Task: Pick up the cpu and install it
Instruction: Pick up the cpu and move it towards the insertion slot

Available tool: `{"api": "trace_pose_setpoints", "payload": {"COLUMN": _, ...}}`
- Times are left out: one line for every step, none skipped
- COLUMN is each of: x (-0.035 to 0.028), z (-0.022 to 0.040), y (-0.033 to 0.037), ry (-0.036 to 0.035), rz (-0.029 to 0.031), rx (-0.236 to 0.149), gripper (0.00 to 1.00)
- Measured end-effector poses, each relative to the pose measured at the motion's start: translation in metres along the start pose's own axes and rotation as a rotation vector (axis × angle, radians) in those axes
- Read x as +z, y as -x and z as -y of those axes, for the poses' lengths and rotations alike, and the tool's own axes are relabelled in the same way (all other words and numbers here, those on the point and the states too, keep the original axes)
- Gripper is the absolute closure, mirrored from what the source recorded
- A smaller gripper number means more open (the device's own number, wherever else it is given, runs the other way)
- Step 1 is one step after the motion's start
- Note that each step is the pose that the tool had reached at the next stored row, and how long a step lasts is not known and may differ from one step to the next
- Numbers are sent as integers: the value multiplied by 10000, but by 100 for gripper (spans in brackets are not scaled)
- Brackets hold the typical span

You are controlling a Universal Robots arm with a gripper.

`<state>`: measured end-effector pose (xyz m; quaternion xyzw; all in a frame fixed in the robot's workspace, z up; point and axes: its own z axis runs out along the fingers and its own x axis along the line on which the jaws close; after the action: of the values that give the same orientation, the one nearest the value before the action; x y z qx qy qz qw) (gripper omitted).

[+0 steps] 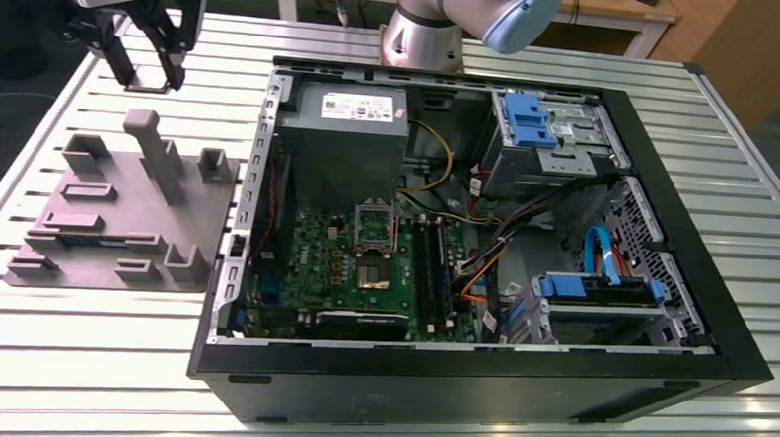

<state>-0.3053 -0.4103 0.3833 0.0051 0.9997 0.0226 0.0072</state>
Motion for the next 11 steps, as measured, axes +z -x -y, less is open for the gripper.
{"api": "trace_pose_setpoints", "payload": {"x": 0, "z": 0, "y": 5, "ry": 0, "rz": -1, "rx": 1, "gripper": 53}}
{"api": "trace_pose_setpoints", "payload": {"x": 0, "z": 0, "y": 11, "ry": 0, "rz": -1, "rx": 1, "gripper": 53}}
{"api": "trace_pose_setpoints", "payload": {"x": 0, "z": -1, "y": 17, "ry": 0, "rz": 0, "rx": 1, "gripper": 53}}
{"api": "trace_pose_setpoints", "payload": {"x": 1, "z": -1, "y": 24, "ry": 0, "rz": 0, "rx": 1, "gripper": 53}}
{"api": "trace_pose_setpoints", "payload": {"x": 0, "z": -1, "y": 31, "ry": 0, "rz": -1, "rx": 1, "gripper": 53}}
{"api": "trace_pose_setpoints", "payload": {"x": 0, "z": -1, "y": 38, "ry": 0, "rz": -1, "rx": 1, "gripper": 53}}
{"api": "trace_pose_setpoints", "payload": {"x": 1, "z": -1, "y": 44, "ry": 1, "rz": 1, "rx": 1, "gripper": 53}}
{"api": "trace_pose_setpoints", "payload": {"x": 1, "z": -1, "y": 51, "ry": 0, "rz": 0, "rx": 1, "gripper": 53}}
{"api": "trace_pose_setpoints", "payload": {"x": 1, "z": -1, "y": 57, "ry": 0, "rz": 0, "rx": 1, "gripper": 53}}
{"api": "trace_pose_setpoints", "payload": {"x": 1, "z": -1, "y": 63, "ry": 0, "rz": 0, "rx": 1, "gripper": 53}}
{"api": "trace_pose_setpoints", "payload": {"x": 1, "z": -1, "y": 69, "ry": 1, "rz": 0, "rx": 1, "gripper": 53}}
